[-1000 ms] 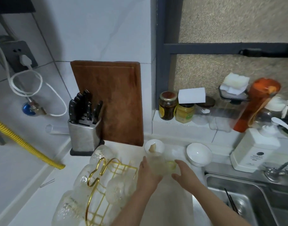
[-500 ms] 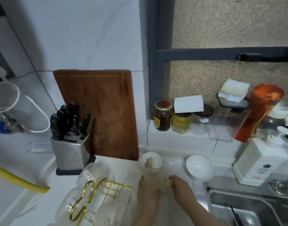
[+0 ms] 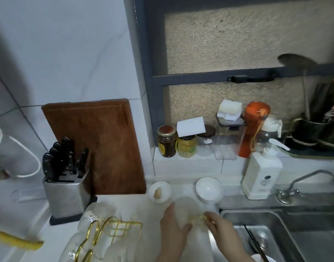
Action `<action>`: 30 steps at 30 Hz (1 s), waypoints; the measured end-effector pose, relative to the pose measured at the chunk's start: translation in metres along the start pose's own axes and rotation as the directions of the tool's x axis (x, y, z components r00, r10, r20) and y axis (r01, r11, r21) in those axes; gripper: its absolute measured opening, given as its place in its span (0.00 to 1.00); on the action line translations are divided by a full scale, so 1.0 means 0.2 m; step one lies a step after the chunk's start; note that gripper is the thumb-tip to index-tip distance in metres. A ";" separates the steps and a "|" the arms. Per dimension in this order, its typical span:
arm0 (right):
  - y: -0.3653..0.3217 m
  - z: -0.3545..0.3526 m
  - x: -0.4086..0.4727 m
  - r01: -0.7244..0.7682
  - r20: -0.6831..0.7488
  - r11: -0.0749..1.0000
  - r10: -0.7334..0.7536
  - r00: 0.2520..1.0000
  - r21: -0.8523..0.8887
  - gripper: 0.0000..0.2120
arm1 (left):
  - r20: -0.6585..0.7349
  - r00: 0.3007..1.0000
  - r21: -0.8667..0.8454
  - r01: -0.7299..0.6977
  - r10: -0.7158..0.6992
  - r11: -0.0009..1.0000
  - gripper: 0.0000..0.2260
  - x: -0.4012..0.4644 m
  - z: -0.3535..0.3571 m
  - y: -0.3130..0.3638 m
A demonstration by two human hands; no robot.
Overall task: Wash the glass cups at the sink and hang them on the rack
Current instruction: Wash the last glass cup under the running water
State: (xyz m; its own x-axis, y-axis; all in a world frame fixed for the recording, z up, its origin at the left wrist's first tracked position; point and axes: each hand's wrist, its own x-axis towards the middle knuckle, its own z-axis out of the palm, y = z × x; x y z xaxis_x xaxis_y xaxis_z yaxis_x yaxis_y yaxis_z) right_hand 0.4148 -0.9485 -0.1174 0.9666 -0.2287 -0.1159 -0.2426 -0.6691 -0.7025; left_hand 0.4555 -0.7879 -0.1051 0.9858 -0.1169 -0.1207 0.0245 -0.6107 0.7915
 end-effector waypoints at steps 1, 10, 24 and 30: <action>0.02 -0.04 -0.04 -0.015 -0.017 1.000 0.016 1.000 0.020 0.12 | 0.015 0.999 -0.014 -0.028 0.029 1.000 0.39 -0.02 0.02 0.03; 0.29 -0.38 -0.43 -0.119 -0.206 0.955 0.178 0.962 0.272 0.27 | 0.140 0.956 -0.188 -0.231 0.259 0.955 0.36 -0.34 0.22 0.39; 0.86 -1.07 -0.96 -0.153 -0.302 0.936 0.253 0.919 0.317 0.15 | 0.284 0.900 -0.217 -0.275 0.330 0.937 0.34 -0.78 0.90 0.88; 1.13 -1.33 -1.09 -0.154 -0.268 0.923 0.257 0.929 0.352 0.08 | 0.357 0.899 -0.235 -0.178 0.255 0.956 0.33 -0.95 1.19 1.06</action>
State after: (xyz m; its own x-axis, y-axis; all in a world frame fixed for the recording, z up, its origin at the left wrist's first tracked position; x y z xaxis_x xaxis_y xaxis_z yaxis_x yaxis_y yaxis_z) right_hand 0.1266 -1.2380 -0.0648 0.8129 -0.5738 -0.1000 -0.3435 -0.3336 -0.8779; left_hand 0.2341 -1.0819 -0.0560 0.8327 -0.5406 -0.1203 -0.1131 -0.3786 0.9186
